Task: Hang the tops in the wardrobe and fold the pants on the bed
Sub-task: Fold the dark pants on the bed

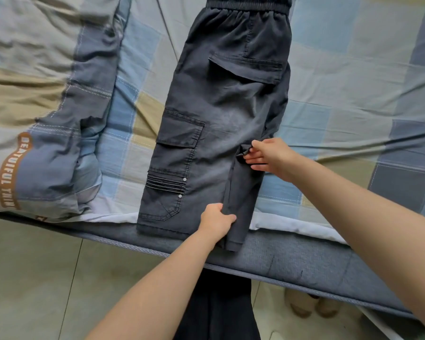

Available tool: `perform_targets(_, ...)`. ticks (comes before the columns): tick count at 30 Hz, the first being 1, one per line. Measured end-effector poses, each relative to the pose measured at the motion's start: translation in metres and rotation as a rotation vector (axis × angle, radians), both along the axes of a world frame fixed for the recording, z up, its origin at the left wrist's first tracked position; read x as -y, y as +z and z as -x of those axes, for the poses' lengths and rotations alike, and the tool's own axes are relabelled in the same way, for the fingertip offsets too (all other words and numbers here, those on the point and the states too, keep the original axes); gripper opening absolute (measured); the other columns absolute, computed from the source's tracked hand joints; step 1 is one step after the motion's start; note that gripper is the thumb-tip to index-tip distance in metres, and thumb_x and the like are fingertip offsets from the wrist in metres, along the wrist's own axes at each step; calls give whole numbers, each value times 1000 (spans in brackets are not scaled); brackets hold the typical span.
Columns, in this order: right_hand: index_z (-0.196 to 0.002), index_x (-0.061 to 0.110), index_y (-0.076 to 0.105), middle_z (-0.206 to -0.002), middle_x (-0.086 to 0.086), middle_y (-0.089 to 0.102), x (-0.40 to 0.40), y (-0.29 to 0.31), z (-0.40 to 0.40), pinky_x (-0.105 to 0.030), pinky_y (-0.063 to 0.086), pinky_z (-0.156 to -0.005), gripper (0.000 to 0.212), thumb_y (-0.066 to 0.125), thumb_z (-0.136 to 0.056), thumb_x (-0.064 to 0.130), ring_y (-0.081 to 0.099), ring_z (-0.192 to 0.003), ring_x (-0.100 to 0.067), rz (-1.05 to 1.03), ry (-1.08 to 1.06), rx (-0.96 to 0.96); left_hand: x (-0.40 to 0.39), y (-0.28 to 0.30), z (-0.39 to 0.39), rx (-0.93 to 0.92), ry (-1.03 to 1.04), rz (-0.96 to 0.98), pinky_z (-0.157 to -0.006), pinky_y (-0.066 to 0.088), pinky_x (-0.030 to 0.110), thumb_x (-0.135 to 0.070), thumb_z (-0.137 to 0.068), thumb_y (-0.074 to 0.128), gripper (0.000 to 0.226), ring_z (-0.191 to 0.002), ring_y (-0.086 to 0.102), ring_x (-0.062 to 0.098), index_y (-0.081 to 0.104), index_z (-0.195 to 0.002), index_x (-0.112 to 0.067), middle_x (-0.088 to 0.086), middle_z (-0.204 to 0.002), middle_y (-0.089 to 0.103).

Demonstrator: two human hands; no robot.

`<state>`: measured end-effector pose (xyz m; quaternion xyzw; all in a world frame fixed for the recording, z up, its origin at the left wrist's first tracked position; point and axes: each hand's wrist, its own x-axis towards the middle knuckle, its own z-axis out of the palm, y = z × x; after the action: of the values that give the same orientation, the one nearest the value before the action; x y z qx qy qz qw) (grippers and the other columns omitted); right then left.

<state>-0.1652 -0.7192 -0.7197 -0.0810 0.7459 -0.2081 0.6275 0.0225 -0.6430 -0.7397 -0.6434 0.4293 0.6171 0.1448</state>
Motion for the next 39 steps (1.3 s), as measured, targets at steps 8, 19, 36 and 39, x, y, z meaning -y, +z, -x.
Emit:
perform_targets(8, -102, 12, 71, -117, -7, 67, -74, -17, 25, -36, 44, -92, 41, 36, -82, 4, 58, -115, -29, 947, 1397, -749, 18, 24, -68, -2, -1133, 334, -81, 47, 38, -30, -95, 43, 21, -102, 61, 33, 56, -102, -15, 9, -105, 64)
perform_targets(19, -147, 20, 37, -149, -14, 40, -102, -50, 13, -53, 35, -108, 58, 44, -89, 17, 42, -135, -31, 878, 1781, -967, 172, -20, -160, -247, -1862, 1186, -117, 14, 54, 16, -85, 14, 77, -147, 17, 30, 32, -152, -19, 6, -159, 27)
perform_targets(36, -64, 3, 56, -57, 2, 56, -103, 7, 8, -31, 44, -61, 42, 62, -77, 42, 52, -57, -15, 161, -79, -15, 155, 36, -89, -220, 23, 125, -67, 51, 27, -38, -92, 61, 19, -90, 68, 21, 60, -89, -20, -7, -80, 69)
perform_targets(39, -84, 13, 68, -87, -2, 72, -92, 0, 6, -30, 54, -68, 29, 54, -96, 36, 67, -79, -15, -3, -160, 3, 155, 14, -93, -94, 158, 109, -60, 45, 31, -41, -93, 61, 26, -73, 57, 21, 51, -89, -18, 3, -85, 61)
